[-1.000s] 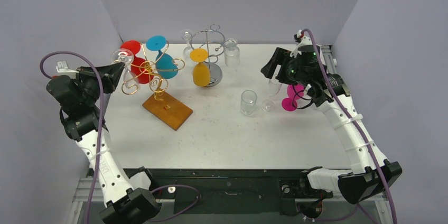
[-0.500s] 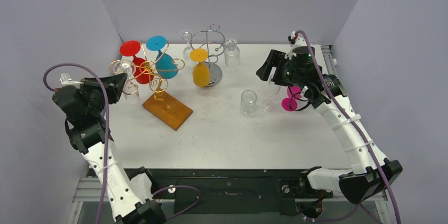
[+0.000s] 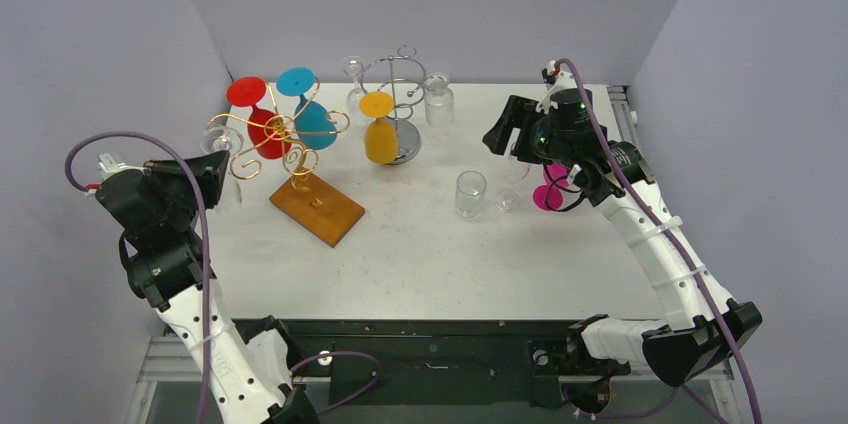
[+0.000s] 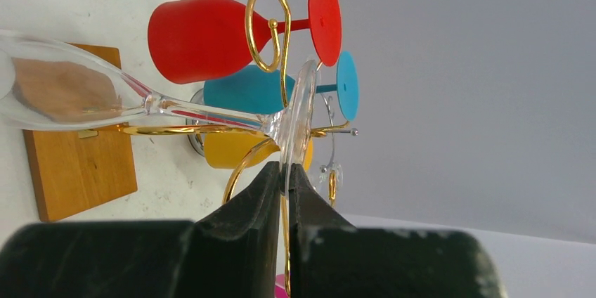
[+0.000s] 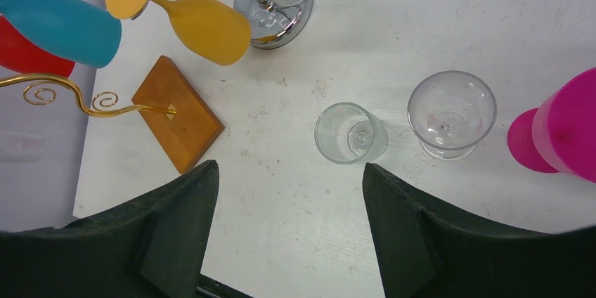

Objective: Take the wine glass off the wine glass rack
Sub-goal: Pick up the wine glass from the wine rack, then place the wine glass at the center of the board.

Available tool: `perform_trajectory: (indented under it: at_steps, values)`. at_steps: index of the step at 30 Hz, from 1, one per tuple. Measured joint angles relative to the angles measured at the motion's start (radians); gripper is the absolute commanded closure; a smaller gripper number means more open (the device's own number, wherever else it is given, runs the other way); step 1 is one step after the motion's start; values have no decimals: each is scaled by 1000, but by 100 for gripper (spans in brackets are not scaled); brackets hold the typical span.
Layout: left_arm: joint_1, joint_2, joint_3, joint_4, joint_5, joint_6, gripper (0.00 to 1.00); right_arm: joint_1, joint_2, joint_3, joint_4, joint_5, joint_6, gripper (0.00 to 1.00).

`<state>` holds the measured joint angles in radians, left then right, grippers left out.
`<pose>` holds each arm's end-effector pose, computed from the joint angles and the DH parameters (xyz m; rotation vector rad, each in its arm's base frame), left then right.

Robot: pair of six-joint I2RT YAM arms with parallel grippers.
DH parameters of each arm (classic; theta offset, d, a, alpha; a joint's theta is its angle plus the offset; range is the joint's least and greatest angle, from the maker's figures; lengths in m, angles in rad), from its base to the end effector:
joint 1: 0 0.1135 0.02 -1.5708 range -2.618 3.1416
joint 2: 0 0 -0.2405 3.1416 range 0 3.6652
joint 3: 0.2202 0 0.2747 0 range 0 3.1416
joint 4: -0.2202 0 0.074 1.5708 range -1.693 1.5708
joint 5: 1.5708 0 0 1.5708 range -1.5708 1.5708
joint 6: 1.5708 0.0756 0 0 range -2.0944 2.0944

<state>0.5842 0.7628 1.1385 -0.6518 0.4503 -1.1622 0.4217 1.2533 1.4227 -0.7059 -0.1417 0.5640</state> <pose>0.1935 0.0885 0.3951 -1.2252 1.4495 -0.8135 0.2940 0.1436 0.3702 0.0675 2.1887 0.7256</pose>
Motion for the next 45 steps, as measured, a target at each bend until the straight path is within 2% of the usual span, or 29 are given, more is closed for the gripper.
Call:
perform_trajectory:
  at_steps: [17, 32, 37, 45]
  values:
    - [0, 61, 275, -121, -140, 60, 100, 5, 10, 35, -31, 8, -1, 30]
    - [-21, 279, 636, -126, -142, 60, 100, 6, 73, 167, -28, -9, 51, 30]
    - [-64, 359, 740, -105, -114, 60, 100, 8, 74, 174, -28, -10, 55, 30]
    - [-223, 557, 975, -74, -103, 76, 100, 14, 77, 178, -28, -9, 58, 29]
